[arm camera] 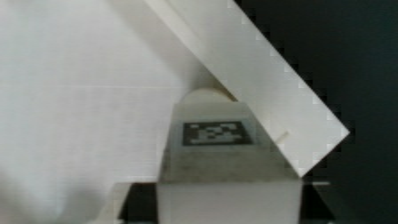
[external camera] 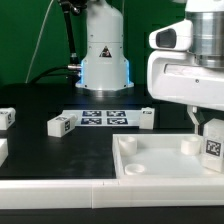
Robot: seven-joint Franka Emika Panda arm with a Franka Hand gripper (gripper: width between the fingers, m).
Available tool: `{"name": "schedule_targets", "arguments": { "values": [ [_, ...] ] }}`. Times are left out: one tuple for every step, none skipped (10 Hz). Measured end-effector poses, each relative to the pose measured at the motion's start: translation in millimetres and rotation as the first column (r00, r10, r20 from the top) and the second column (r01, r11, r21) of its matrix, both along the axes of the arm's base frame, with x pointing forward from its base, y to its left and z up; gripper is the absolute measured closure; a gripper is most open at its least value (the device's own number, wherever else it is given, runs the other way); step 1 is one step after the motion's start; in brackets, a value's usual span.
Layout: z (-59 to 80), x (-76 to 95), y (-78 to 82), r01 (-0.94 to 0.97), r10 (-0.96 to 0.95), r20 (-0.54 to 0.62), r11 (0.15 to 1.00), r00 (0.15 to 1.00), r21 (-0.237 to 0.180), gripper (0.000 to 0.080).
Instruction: Assemble one leg
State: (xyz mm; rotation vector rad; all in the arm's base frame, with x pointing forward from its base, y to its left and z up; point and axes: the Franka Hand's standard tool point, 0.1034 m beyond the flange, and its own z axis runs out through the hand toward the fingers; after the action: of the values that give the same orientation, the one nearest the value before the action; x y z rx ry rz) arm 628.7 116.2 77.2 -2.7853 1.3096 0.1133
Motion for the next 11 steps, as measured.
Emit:
{"name": "schedule_targets", "arguments": {
  "values": [
    [0.1,0.3,0.2,0.083,-0.083,-0.006,0.997,0.997,0.0,0.0508],
    [0.0,0.2,0.0,0.238,-0.238,-0.013,0.971,0.971,-0.002,0.0508],
    [0.7,-0.5,0.9,0.348,-0.348,-0.019,0.938,0.937,-0.008,0.0508],
    [0.8,-0.6,1.2,0.414,-0.414,-0.025,0.91,0.91,-0.011,0.0508],
    [0.5,-0.5,0.8,0.496,-0.496,-0.034,0.868,0.867,-0.014,0.0508],
    [0.2,-0.6,0.7,0.531,-0.531,-0.038,0.847,0.846,-0.016,0.0508],
    [0.2,-1.2,0.2,0.573,-0.573,-0.048,0.819,0.818,-0.021,0.0508],
    [0.2,-1.9,0.3,0.577,-0.577,-0.055,0.817,0.815,-0.025,0.0508],
    [0.1,-1.9,0.5,0.574,-0.575,-0.054,0.818,0.817,-0.025,0.0507],
    [0.2,-1.9,0.6,0.556,-0.556,-0.053,0.831,0.83,-0.023,0.0507],
    [0.1,-1.9,0.6,0.52,-0.52,-0.05,0.854,0.853,-0.019,0.0295]
  ]
}}
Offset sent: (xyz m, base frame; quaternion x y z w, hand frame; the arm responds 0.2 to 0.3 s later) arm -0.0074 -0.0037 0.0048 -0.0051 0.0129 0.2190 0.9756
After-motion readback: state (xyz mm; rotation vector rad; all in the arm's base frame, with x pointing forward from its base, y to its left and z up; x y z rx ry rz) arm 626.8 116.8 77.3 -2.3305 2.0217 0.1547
